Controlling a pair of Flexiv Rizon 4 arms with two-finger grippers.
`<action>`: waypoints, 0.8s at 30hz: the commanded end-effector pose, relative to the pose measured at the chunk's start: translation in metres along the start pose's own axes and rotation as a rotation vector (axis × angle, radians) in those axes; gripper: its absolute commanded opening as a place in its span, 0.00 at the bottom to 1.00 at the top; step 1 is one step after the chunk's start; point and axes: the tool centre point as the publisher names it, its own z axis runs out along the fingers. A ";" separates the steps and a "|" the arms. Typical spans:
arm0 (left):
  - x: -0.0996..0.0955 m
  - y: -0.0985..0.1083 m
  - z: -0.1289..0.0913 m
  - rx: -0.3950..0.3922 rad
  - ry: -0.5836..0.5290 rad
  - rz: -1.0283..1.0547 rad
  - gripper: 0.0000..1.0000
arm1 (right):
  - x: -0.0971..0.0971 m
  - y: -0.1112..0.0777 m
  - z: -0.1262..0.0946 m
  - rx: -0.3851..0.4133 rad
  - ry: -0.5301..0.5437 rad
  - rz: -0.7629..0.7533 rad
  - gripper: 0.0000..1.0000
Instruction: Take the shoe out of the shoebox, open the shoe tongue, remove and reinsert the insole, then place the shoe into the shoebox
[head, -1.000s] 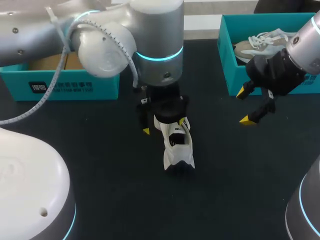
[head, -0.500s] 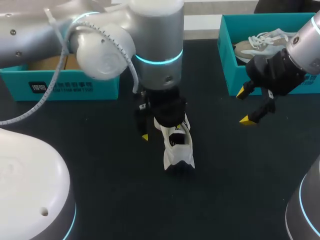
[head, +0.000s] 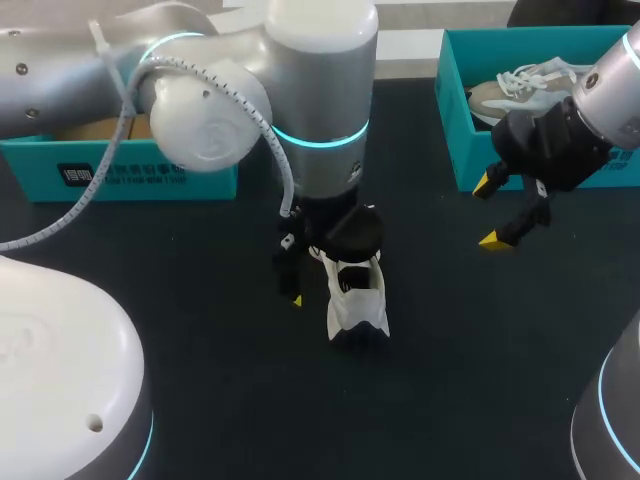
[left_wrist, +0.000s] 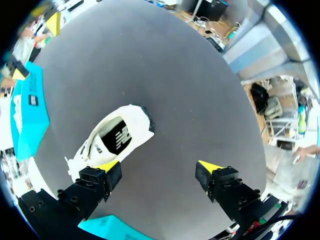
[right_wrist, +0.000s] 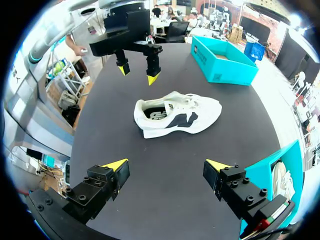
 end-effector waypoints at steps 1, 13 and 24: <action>-0.004 -0.002 0.001 0.006 0.053 -0.283 1.00 | 0.000 0.000 0.001 0.003 -0.001 0.001 1.00; -0.004 -0.002 0.001 0.006 0.053 -0.283 1.00 | 0.000 0.000 0.001 0.003 -0.001 0.001 1.00; 0.001 -0.014 0.009 -0.032 0.029 -0.286 1.00 | 0.000 0.000 0.001 0.003 -0.001 0.001 1.00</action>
